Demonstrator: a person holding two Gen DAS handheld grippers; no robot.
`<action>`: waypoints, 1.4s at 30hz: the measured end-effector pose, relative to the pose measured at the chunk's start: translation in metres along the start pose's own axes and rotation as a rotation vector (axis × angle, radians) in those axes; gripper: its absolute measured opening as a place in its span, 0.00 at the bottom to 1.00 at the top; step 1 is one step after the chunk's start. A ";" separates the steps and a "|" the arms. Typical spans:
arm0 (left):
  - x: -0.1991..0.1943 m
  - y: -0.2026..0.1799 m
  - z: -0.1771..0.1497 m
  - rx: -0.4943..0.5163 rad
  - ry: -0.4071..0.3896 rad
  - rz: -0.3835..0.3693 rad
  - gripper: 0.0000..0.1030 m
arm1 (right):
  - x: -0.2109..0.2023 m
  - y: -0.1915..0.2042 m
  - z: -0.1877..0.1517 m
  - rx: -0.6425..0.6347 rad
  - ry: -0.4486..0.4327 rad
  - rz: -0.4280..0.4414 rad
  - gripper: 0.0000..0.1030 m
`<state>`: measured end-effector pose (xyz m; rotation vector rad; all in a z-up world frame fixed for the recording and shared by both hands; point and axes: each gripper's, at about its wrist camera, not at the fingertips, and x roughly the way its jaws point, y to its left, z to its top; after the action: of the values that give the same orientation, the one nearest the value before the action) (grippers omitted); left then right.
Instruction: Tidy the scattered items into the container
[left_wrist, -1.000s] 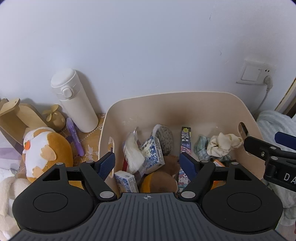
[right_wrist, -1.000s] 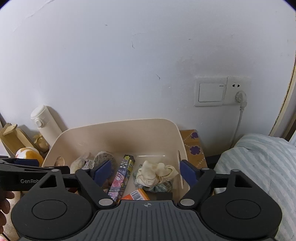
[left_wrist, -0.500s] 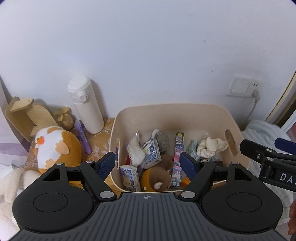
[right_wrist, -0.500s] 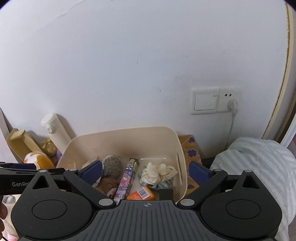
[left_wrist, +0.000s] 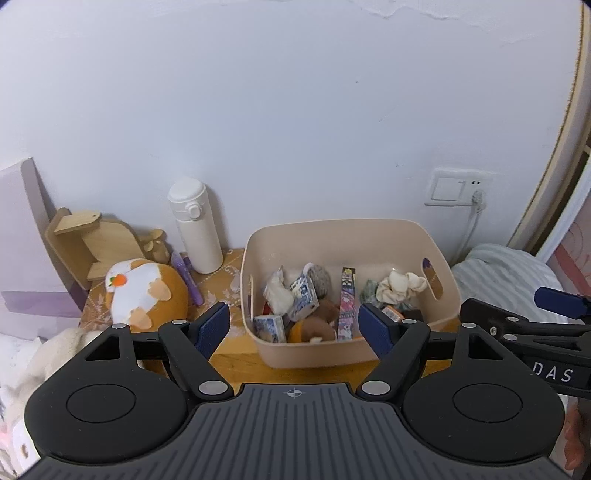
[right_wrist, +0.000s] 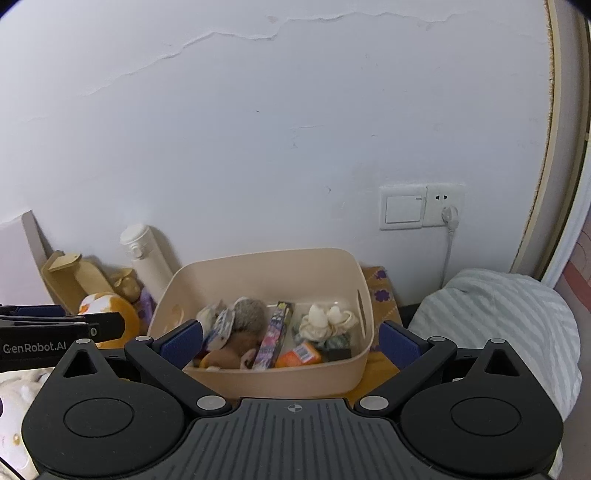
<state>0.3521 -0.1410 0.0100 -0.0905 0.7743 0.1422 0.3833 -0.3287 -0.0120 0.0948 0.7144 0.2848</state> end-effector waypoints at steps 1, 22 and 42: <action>-0.008 0.001 -0.003 -0.001 -0.006 0.002 0.76 | -0.007 0.003 -0.002 -0.002 -0.001 0.001 1.00; -0.180 0.057 -0.089 -0.092 -0.075 0.071 0.81 | -0.152 0.067 -0.062 -0.007 -0.024 -0.028 1.00; -0.340 0.078 -0.175 -0.011 -0.117 0.073 0.84 | -0.297 0.121 -0.137 -0.017 -0.047 -0.066 1.00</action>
<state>-0.0214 -0.1192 0.1213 -0.0632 0.6607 0.2191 0.0529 -0.3005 0.0944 0.0617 0.6668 0.2245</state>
